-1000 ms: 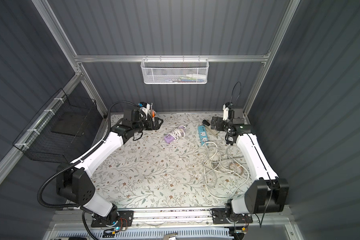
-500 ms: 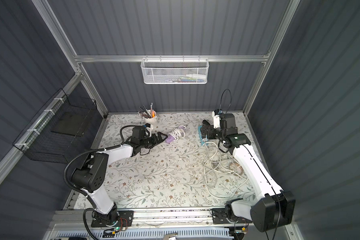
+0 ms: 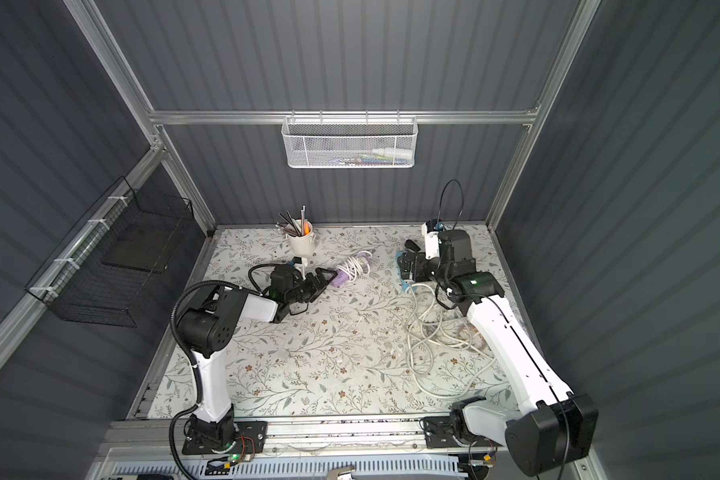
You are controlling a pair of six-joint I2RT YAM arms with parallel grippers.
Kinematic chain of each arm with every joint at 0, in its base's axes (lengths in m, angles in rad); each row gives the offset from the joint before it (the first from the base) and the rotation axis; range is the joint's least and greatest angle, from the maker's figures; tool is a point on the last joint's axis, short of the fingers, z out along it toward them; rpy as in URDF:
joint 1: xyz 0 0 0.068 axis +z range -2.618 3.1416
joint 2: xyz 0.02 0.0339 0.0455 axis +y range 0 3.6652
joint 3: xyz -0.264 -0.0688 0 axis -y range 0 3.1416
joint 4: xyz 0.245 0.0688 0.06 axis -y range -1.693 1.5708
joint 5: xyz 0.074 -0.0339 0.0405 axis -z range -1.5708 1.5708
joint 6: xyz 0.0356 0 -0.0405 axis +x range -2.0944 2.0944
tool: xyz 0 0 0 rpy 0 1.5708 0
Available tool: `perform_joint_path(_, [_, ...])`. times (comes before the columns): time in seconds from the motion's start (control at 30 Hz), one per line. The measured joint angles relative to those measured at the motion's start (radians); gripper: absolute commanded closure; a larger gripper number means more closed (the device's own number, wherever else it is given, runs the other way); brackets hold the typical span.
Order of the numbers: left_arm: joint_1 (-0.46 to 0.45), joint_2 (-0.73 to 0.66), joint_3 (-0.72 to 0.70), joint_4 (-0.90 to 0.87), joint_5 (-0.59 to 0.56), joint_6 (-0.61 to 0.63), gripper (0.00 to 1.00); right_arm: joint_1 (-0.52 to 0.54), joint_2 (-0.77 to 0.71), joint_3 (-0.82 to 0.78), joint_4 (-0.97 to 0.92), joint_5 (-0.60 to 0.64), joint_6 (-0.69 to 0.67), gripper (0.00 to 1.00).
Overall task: Unwrap the cord wrapped around the power strip
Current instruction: Pick up the power strip from the center of the board.
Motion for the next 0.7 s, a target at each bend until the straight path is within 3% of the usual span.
perform_joint_path(0.7, [0.000,0.125,0.072,0.177,0.034,-0.063,0.19,0.011,0.000,0.002,-0.003,0.000,0.014,0.01])
